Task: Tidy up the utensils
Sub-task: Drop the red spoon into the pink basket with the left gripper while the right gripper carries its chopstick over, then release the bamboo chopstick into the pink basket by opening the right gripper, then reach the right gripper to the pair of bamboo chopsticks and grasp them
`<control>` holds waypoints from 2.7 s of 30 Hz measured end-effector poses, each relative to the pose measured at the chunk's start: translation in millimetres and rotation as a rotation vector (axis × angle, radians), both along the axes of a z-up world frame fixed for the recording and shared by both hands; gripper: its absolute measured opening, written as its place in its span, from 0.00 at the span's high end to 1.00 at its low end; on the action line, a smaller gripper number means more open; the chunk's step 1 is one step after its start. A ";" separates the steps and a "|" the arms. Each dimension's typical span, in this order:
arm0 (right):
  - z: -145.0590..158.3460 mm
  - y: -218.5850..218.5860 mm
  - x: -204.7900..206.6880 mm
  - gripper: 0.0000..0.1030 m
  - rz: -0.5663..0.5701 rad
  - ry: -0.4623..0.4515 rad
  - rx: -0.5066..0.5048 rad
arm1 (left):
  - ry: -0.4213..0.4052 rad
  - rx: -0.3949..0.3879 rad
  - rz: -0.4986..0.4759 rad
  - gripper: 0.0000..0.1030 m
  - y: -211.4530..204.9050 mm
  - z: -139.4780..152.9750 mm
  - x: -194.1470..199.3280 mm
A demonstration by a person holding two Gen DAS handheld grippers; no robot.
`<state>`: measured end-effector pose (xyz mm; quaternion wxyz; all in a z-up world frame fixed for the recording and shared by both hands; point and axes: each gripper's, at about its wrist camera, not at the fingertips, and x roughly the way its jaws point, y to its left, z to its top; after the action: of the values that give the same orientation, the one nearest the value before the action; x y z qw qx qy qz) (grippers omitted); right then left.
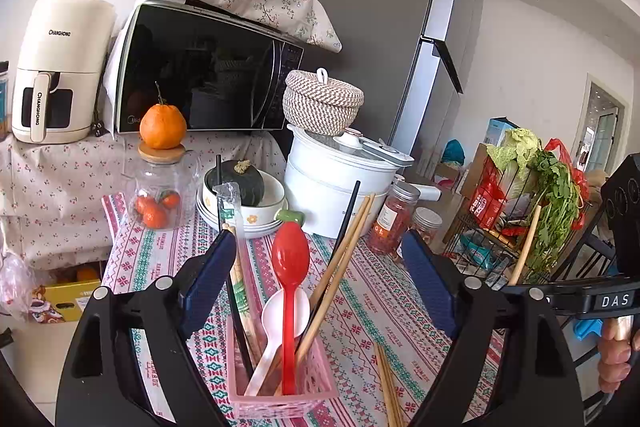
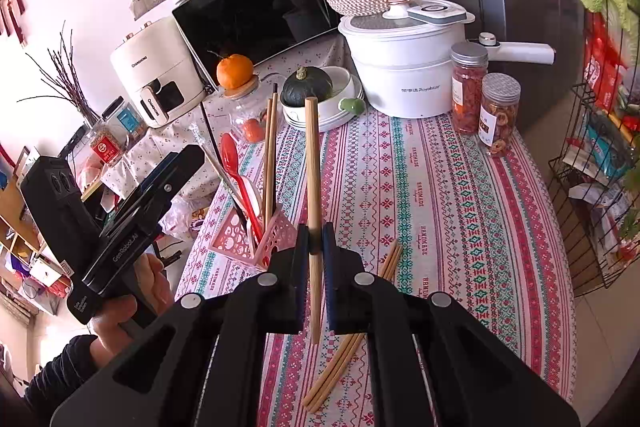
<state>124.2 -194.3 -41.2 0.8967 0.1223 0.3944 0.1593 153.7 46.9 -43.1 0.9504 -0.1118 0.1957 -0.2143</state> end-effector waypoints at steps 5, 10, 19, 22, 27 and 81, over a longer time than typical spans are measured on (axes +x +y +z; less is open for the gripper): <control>14.6 2.2 -6.2 0.93 0.004 -0.048 0.024 | 0.125 0.016 0.043 0.07 10.9 11.6 -16.4; 28.8 3.5 -10.8 0.93 -0.004 -0.099 0.048 | 0.262 0.086 0.096 0.07 16.5 14.6 -37.0; 48.8 23.4 -15.8 0.93 0.003 -0.226 0.056 | 0.409 0.272 0.098 0.07 19.0 -10.1 -53.3; 52.5 31.7 -14.9 0.93 0.002 -0.271 0.048 | 0.453 0.304 0.098 0.07 25.1 -22.4 -51.1; 51.7 47.2 -3.7 0.93 0.005 -0.310 0.048 | 0.528 0.277 0.094 0.07 35.1 -37.0 -46.8; -90.3 -26.9 15.3 0.12 -0.131 0.182 -0.165 | 0.570 0.295 0.089 0.07 -20.0 -78.8 -38.2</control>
<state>139.5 -221.2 -131.5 0.8726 0.0874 0.4772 0.0557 115.4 26.9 -122.0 0.8717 -0.0368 0.4779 -0.1021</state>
